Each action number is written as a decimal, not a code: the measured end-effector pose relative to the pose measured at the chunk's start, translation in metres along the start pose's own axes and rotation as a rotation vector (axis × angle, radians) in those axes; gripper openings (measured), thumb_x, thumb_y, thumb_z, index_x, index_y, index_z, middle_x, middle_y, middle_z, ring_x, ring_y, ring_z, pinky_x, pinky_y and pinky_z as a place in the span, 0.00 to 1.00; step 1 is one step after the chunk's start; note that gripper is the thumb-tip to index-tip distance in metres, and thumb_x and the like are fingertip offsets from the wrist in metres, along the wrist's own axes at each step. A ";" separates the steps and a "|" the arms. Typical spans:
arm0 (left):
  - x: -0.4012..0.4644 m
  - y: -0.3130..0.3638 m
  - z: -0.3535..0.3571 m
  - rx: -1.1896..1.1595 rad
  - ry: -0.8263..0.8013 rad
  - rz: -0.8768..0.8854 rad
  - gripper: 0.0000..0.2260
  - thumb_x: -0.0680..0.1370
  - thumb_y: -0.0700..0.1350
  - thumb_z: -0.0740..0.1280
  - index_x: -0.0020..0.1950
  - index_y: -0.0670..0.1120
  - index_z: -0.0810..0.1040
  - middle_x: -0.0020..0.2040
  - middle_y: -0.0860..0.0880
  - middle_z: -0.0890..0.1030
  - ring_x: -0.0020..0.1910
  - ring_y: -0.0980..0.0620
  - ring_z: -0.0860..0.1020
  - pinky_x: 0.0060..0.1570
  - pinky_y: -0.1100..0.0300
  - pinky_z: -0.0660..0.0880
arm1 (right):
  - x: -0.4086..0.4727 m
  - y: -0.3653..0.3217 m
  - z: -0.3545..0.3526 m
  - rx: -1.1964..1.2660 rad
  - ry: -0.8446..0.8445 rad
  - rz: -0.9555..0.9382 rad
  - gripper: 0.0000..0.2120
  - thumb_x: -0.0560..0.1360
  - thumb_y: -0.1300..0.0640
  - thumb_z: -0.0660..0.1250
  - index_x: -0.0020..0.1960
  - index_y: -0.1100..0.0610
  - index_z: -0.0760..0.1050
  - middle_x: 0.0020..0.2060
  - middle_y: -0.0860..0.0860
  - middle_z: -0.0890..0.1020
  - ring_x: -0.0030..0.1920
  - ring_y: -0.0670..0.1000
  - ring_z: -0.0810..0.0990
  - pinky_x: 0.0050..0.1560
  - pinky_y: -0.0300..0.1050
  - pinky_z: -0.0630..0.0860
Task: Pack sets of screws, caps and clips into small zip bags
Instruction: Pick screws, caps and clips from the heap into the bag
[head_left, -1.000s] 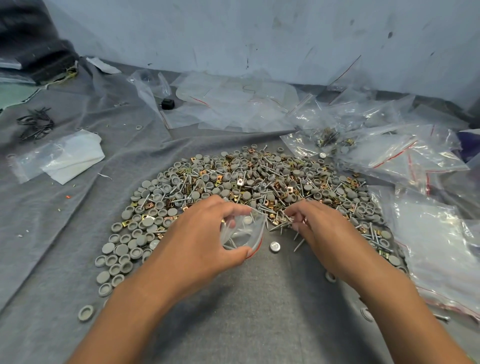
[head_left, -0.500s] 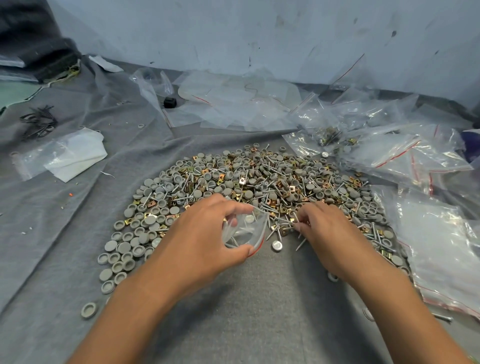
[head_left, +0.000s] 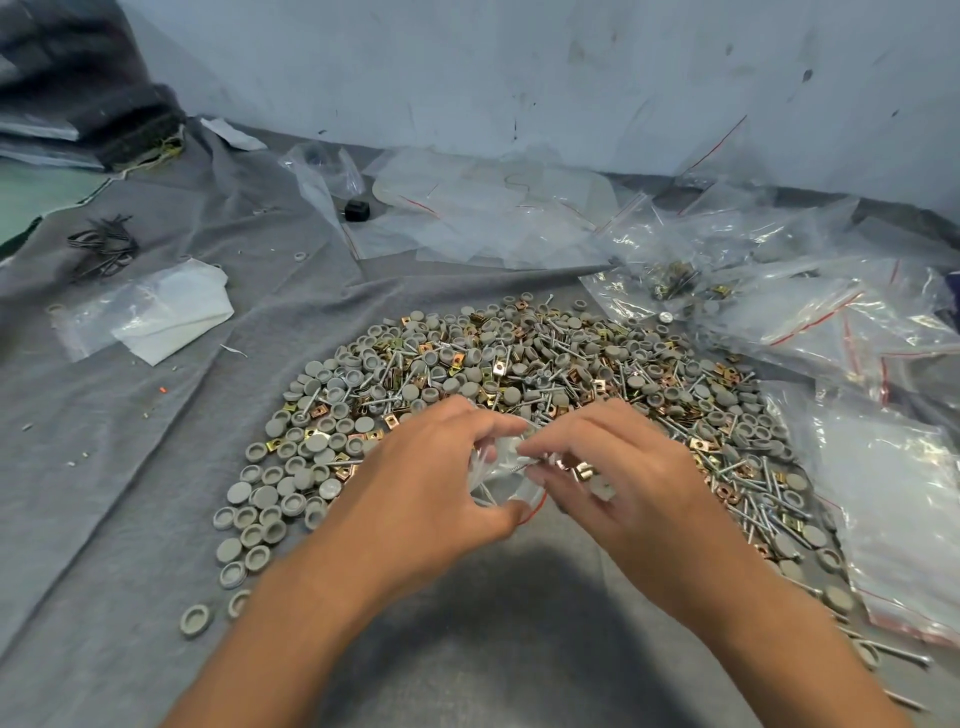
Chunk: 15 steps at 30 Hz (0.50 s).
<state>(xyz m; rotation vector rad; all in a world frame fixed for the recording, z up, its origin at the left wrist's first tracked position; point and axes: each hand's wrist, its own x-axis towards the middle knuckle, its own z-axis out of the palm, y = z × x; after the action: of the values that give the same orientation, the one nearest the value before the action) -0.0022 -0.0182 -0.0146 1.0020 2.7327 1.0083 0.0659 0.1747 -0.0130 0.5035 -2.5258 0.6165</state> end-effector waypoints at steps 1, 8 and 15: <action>0.000 0.000 0.000 -0.002 -0.008 0.001 0.26 0.70 0.59 0.75 0.66 0.64 0.75 0.49 0.63 0.75 0.49 0.66 0.72 0.51 0.59 0.76 | 0.000 -0.001 0.002 -0.046 -0.009 -0.011 0.10 0.78 0.53 0.70 0.57 0.54 0.81 0.50 0.45 0.81 0.50 0.45 0.78 0.52 0.41 0.77; 0.000 -0.001 -0.002 0.012 -0.004 0.004 0.27 0.70 0.59 0.75 0.68 0.64 0.75 0.49 0.64 0.74 0.50 0.67 0.71 0.50 0.63 0.74 | -0.003 0.024 -0.007 -0.017 0.155 0.239 0.07 0.77 0.53 0.69 0.55 0.49 0.80 0.46 0.39 0.79 0.44 0.37 0.76 0.49 0.29 0.71; 0.000 -0.001 -0.001 0.031 -0.026 0.006 0.28 0.70 0.61 0.75 0.69 0.65 0.73 0.51 0.66 0.74 0.52 0.69 0.70 0.52 0.63 0.76 | -0.009 0.055 0.001 -0.255 -0.375 0.546 0.13 0.76 0.43 0.70 0.60 0.40 0.78 0.56 0.39 0.75 0.59 0.45 0.72 0.58 0.47 0.75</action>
<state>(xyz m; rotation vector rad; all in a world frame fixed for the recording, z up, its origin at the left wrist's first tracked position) -0.0027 -0.0196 -0.0140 1.0203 2.7346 0.9497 0.0480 0.2218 -0.0367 -0.1966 -3.0665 0.3948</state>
